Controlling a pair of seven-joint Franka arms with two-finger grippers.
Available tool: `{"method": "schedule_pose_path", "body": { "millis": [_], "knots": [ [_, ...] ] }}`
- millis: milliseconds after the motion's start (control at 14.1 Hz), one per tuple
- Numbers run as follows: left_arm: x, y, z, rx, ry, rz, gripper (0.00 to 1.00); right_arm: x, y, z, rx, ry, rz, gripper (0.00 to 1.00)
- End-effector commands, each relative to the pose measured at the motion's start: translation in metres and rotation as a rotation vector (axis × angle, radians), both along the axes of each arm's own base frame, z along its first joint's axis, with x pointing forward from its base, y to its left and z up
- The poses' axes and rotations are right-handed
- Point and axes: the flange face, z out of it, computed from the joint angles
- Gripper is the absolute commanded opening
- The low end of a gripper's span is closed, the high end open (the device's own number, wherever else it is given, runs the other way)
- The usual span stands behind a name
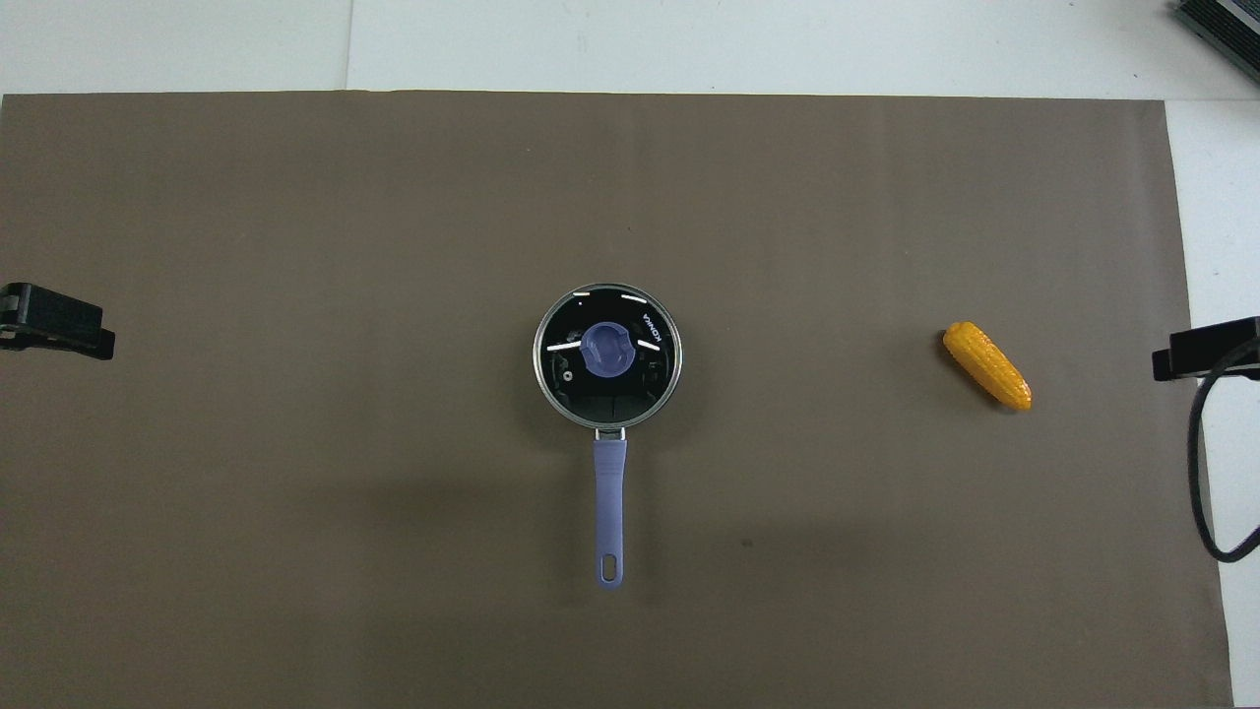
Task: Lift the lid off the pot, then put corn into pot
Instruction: 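Move the left gripper toward the glass lid on the black pot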
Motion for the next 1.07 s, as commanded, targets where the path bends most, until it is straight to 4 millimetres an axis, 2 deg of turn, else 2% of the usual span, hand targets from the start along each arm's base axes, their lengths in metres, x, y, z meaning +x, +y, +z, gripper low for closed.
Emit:
{"method": "schedule_pose_path", "body": {
  "millis": [0, 213, 569, 783, 996],
  "knots": [
    [-0.002, 0.002, 0.000, 0.003, 0.014, -0.012, 1.00, -0.004, -0.001, 0.004, 0.002, -0.013, 0.016, 1.00],
    [-0.001, 0.004, 0.001, 0.003, 0.001, -0.006, 1.00, -0.004, -0.001, 0.004, 0.002, -0.013, 0.016, 1.00],
    [0.001, -0.006, -0.007, 0.003, 0.020, -0.026, 1.00, -0.004, -0.001, 0.004, 0.002, -0.013, 0.016, 1.00],
    [0.005, -0.012, -0.024, 0.003, 0.034, -0.036, 1.00, -0.004, -0.001, 0.004, 0.002, -0.013, 0.016, 1.00],
    [0.007, -0.035, -0.051, 0.004, 0.037, -0.077, 1.00, -0.004, -0.001, 0.004, 0.002, -0.013, 0.016, 1.00]
  ]
}}
